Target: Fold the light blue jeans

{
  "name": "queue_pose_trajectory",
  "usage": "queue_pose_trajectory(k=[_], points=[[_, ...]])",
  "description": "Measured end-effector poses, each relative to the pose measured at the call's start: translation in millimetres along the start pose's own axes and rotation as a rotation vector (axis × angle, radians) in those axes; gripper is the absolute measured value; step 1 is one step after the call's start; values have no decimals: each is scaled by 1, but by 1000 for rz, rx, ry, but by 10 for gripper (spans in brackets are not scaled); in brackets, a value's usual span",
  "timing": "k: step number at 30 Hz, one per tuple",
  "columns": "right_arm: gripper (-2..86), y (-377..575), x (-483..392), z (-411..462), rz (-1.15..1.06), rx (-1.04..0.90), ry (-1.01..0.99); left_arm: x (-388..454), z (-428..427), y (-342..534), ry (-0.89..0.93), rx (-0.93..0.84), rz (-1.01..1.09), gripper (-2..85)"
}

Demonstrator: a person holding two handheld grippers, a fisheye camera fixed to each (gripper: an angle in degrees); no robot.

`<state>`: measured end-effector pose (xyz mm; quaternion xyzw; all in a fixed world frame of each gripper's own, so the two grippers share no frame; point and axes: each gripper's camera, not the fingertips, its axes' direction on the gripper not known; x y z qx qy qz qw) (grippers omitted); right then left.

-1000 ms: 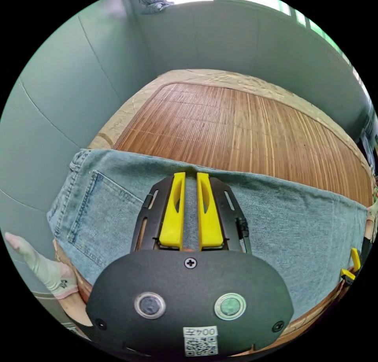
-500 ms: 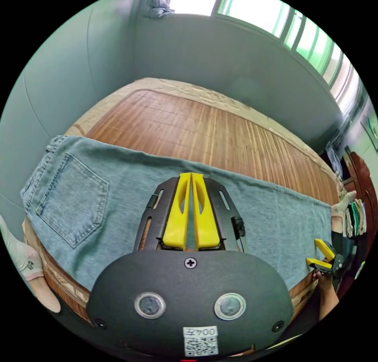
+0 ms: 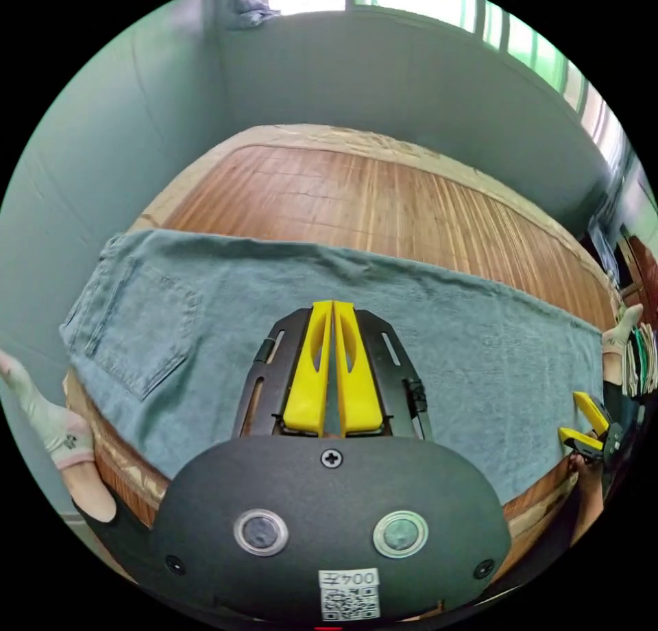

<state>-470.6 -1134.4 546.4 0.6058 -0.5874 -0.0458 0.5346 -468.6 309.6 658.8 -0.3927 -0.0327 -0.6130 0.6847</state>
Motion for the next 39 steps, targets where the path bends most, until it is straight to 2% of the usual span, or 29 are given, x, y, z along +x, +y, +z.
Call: queue_pose_trajectory(k=[6, 7, 9, 13, 17, 22, 26, 30, 32, 34, 39], points=[[186, -1, 2, 2, 1, -1, -12, -108, -46, 79, -223, 25, -158, 3], [186, -1, 3, 2, 2, -1, -14, -129, -40, 92, -220, -18, -200, 4], [186, -1, 3, 3, 2, 0, -13, -153, -39, 112, -115, 42, -223, 6], [187, -1, 3, 4, 2, -1, -11, -189, -39, 112, 28, 30, -287, 8], [186, -1, 5, 4, 3, 2, -19, -183, -68, 122, 15, 24, -271, 15], [186, -1, 5, 5, 1, 1, -16, -142, -99, 164, 106, 40, -168, 59], [184, -1, 7, 5, 2, 2, -13, -139, -105, 181, 10, 14, -117, 79], [184, -1, 7, 5, 0, 0, -9, -195, -124, 169, 12, 65, -335, 99], [183, -1, 7, 5, -1, 0, -9, -249, -121, 169, 131, 82, -542, 109], [185, -1, 7, 4, -1, 0, -9, -278, -116, 168, 149, 79, -635, 115], [185, 0, 8, 4, -2, 0, -6, -312, -118, 156, 46, 65, -688, 121]])
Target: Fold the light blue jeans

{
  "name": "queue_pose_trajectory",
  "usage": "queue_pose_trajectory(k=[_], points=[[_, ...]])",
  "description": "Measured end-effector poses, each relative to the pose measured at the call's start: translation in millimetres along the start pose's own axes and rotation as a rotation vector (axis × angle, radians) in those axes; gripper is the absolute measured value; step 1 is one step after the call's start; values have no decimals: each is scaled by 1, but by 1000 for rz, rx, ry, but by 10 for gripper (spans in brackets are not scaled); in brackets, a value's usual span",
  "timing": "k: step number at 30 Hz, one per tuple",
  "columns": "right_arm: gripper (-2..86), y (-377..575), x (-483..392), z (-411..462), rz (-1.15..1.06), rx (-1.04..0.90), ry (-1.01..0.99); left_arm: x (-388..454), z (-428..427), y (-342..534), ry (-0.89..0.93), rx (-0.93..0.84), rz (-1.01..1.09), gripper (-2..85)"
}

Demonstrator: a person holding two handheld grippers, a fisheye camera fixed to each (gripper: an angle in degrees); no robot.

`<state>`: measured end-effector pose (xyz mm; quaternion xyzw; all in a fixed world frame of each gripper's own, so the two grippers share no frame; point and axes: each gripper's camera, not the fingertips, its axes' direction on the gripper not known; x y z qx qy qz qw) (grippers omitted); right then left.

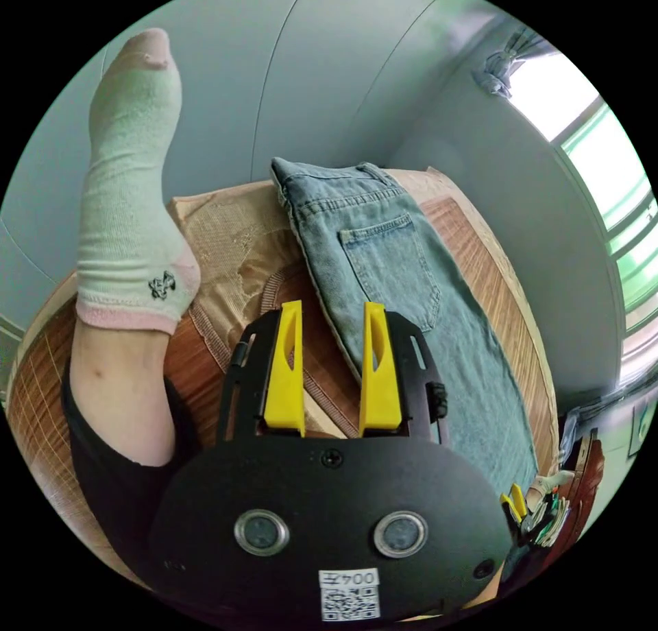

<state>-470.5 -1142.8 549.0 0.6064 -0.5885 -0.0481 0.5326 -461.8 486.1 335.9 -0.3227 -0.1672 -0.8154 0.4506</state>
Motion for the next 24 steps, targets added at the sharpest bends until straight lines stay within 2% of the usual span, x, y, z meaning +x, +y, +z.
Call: queue_pose_trajectory(k=[3, 6, 11, 13, 14, 16, 18, 21, 23, 24], points=[[186, 0, 0, -1, -2, 0, 1, 0, 7, -9, -23, -29, 18, 110], [187, 0, 1, -1, -2, 1, 2, 8, 14, -10, 27, -38, 43, 61], [184, 1, 2, -3, -3, 5, 0, 65, -12, 1, -213, 127, 304, 38], [181, 1, 1, -3, -21, 5, -5, 43, 16, -4, -212, -2, 241, 38], [181, 1, 0, -4, -27, 5, -6, 24, 15, -4, -102, 8, 162, 40], [180, 1, 1, -4, -27, 5, -7, 15, 13, -6, -32, -18, 104, 45], [180, 1, 2, -5, -26, 5, -10, 22, 3, -3, -69, -16, 114, 50], [180, 1, 2, -7, -27, 4, -10, 43, -36, 13, -158, 131, 152, 44], [180, 1, 3, -8, -28, 3, -8, 81, -59, 26, -244, 272, 249, 44], [180, 1, 3, -8, -28, 3, -7, 93, -60, 28, -252, 287, 286, 46]])
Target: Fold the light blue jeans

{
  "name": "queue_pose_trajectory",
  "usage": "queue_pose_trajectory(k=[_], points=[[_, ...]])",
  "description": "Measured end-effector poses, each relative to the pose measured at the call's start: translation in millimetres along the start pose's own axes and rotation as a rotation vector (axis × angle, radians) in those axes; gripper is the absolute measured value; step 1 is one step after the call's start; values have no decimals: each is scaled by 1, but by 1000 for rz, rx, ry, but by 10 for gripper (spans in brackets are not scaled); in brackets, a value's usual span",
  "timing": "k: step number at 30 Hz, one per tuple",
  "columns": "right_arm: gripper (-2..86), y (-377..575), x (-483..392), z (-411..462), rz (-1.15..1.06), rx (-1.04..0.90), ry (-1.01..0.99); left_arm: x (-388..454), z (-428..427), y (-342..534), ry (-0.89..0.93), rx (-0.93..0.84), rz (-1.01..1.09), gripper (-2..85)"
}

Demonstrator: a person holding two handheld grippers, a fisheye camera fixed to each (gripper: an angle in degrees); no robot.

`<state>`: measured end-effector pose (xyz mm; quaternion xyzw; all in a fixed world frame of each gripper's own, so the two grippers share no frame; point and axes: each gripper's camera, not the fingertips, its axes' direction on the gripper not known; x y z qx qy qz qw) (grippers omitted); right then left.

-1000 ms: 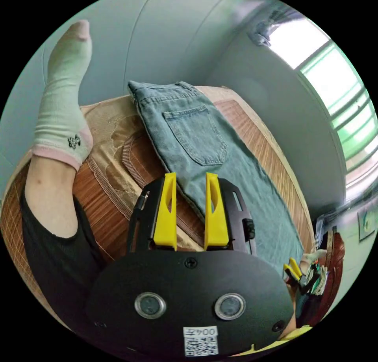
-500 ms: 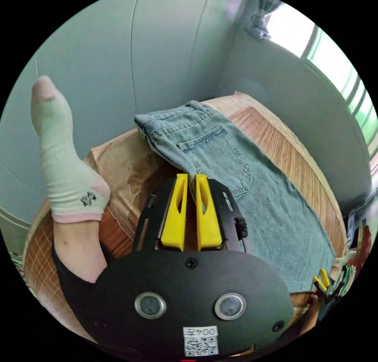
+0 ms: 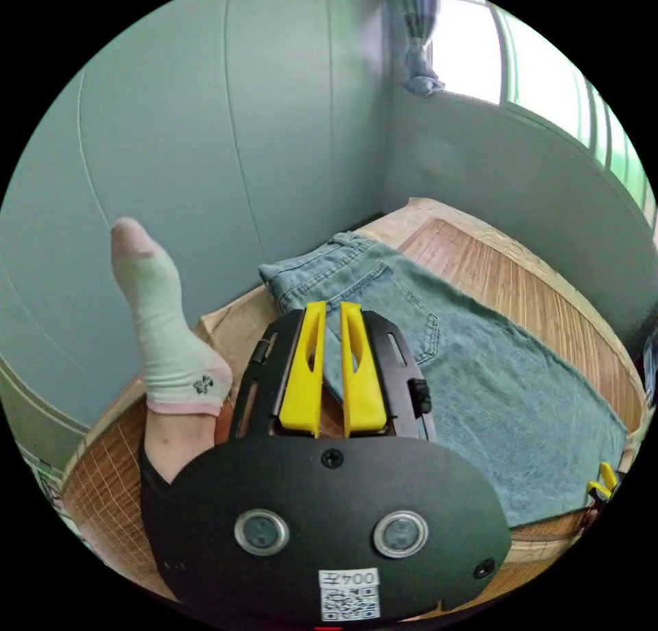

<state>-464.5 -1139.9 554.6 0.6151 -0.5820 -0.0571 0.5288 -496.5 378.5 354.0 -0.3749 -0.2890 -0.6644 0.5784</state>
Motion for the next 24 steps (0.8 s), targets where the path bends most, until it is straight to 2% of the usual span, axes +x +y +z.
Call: queue_pose_trajectory(k=[2, 5, 6, 8, 9, 11, 16, 19, 24], points=[[180, 0, 1, -1, 0, 0, 0, 52, 4, -11, 91, -19, 147, 57], [181, 0, 2, -3, 1, 0, -2, 117, 30, -14, 187, -115, 250, 88], [181, 0, 2, -4, 1, 0, -3, 128, 38, -13, 179, -142, 265, 95], [180, 0, 3, -5, 3, 1, -5, 155, 86, 0, 92, -337, 309, 116], [180, 0, 3, -6, 2, 1, -4, 154, 82, 2, 97, -276, 288, 118], [180, 0, 4, -7, 2, 0, -3, 154, 80, 5, 102, -278, 238, 123], [179, -2, 6, -11, 2, -3, -7, 173, 48, 16, 158, -212, 300, 118], [178, -3, 6, -14, 1, -4, -2, 188, 39, 21, 261, -228, 268, 113], [176, -5, 9, -18, 7, -6, -7, 233, -2, 65, 480, -249, 341, 101]])
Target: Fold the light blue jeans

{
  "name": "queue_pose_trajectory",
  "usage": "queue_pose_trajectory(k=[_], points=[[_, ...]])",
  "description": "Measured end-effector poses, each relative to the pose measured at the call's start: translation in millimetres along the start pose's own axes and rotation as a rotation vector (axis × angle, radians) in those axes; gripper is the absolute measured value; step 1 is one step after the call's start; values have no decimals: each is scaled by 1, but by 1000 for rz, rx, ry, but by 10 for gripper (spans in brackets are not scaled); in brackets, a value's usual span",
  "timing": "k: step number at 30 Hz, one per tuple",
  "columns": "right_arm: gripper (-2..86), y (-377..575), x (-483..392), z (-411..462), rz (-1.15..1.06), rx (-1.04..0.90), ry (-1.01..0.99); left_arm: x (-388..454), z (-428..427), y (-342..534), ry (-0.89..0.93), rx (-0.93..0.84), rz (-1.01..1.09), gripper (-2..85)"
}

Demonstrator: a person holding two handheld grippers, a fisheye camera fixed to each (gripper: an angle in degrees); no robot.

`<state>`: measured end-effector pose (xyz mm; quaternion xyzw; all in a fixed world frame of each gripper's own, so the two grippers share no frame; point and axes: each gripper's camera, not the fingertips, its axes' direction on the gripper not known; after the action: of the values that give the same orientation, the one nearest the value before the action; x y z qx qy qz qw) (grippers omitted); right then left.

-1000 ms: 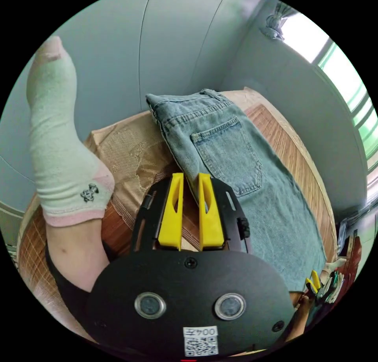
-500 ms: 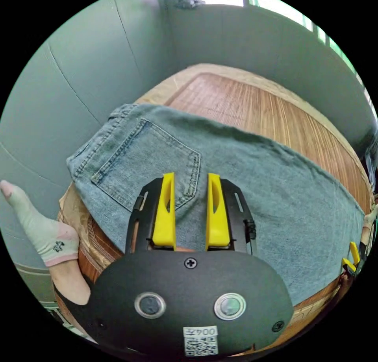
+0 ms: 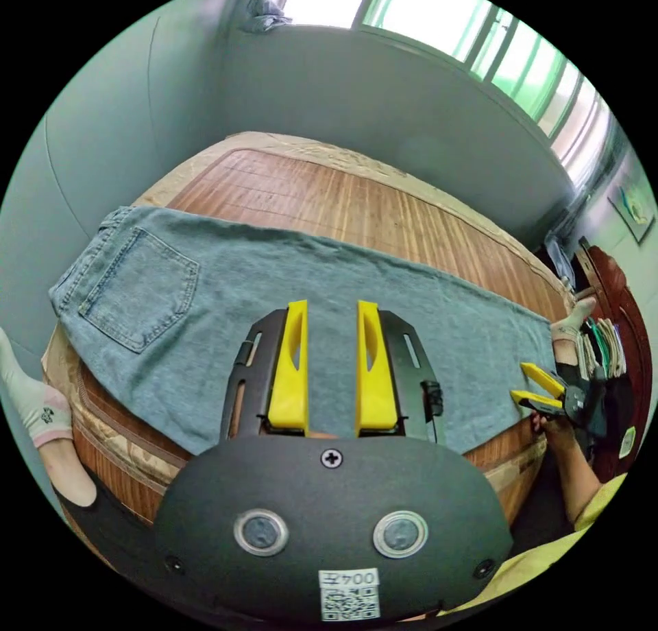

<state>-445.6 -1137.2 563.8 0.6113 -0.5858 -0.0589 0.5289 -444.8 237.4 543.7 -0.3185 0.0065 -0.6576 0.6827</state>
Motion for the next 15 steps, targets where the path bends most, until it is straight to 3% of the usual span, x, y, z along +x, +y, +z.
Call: queue_pose_trajectory(k=[7, 12, 15], points=[[179, -3, 2, -7, -3, 0, 9, 114, -13, 143, -15, -94, 212, 86], [180, -7, 3, -11, -3, -4, 17, 152, -16, 223, -46, -138, 215, 71], [179, -10, 5, -14, -1, -6, 15, 166, -23, 247, -115, -59, 203, 63]])
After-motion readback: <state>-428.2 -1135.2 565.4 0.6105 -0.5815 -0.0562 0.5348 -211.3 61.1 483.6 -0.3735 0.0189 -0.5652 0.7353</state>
